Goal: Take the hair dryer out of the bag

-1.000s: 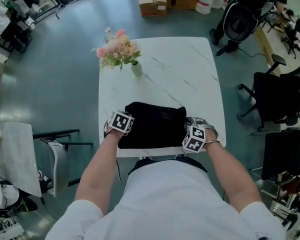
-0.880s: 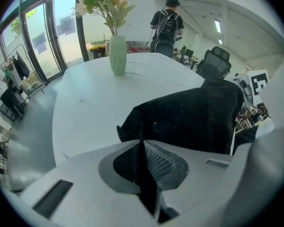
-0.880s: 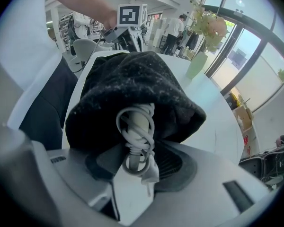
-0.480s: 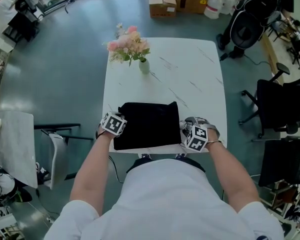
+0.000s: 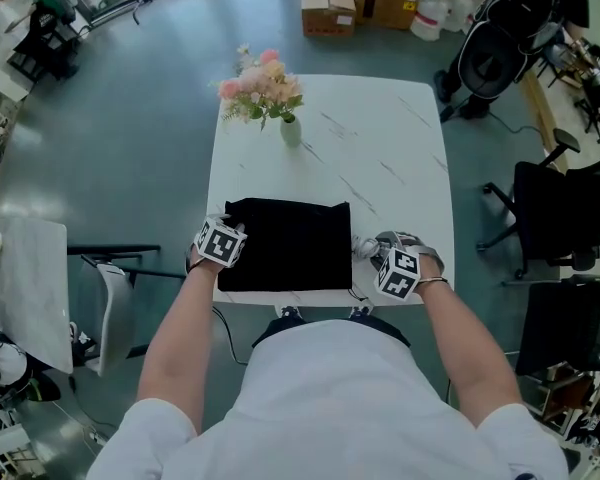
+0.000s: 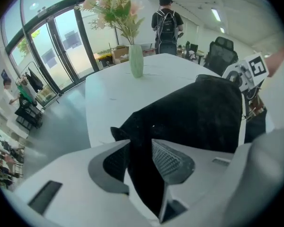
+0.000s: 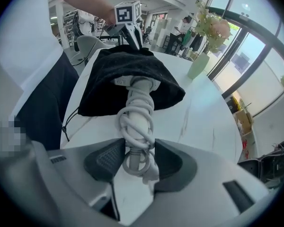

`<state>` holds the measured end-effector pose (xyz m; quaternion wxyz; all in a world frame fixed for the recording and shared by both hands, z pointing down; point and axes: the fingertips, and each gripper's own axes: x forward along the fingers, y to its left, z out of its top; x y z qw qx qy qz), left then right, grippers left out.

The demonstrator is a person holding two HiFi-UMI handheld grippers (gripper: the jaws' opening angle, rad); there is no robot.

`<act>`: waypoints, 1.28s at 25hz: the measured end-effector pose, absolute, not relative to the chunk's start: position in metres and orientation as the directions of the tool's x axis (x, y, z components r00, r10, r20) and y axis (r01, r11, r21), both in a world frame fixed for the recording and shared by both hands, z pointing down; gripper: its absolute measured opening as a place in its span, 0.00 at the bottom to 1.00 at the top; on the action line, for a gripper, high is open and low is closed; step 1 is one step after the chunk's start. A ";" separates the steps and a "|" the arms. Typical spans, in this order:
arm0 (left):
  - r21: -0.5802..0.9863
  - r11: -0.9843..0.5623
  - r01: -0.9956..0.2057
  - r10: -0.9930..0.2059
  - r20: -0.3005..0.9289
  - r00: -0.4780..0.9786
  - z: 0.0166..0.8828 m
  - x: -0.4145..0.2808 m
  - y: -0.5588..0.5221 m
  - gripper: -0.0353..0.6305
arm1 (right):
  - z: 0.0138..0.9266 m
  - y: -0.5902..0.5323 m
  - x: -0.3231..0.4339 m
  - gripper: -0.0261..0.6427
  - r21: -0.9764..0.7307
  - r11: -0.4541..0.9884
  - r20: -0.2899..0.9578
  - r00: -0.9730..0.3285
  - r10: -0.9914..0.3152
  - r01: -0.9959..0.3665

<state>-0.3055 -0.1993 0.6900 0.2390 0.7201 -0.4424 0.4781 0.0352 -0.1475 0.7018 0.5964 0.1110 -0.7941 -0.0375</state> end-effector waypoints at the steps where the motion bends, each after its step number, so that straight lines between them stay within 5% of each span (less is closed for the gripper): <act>1: -0.049 -0.493 -0.869 -0.418 0.889 0.187 0.684 -0.302 -0.198 0.31 | 0.702 -0.148 0.036 0.35 0.193 0.971 0.938 -0.264 -0.224 -0.139; 7: 0.082 -0.683 -0.725 -0.342 0.842 0.418 0.659 -0.246 -0.166 0.35 | 0.694 -0.145 0.035 0.43 0.148 0.970 0.925 -0.321 -0.205 -0.193; 11: 0.011 -0.847 -0.532 -0.225 0.899 0.377 0.679 -0.210 -0.144 0.35 | 0.677 -0.146 0.026 0.44 0.114 0.965 0.904 -0.377 -0.200 -0.237; 16: -0.008 -0.902 -0.432 -0.152 0.942 0.299 0.703 -0.194 -0.143 0.35 | 0.679 -0.147 0.003 0.44 0.110 0.974 0.910 -0.374 -0.178 -0.196; 26: 0.067 -0.865 -0.498 -0.105 0.945 0.309 0.718 -0.193 -0.141 0.30 | 0.671 -0.147 -0.016 0.45 0.053 0.984 0.915 -0.386 -0.115 -0.168; 32: 0.045 -0.871 -0.490 -0.119 0.947 0.299 0.718 -0.186 -0.137 0.11 | 0.680 -0.152 -0.033 0.44 0.082 0.981 0.913 -0.381 -0.145 -0.175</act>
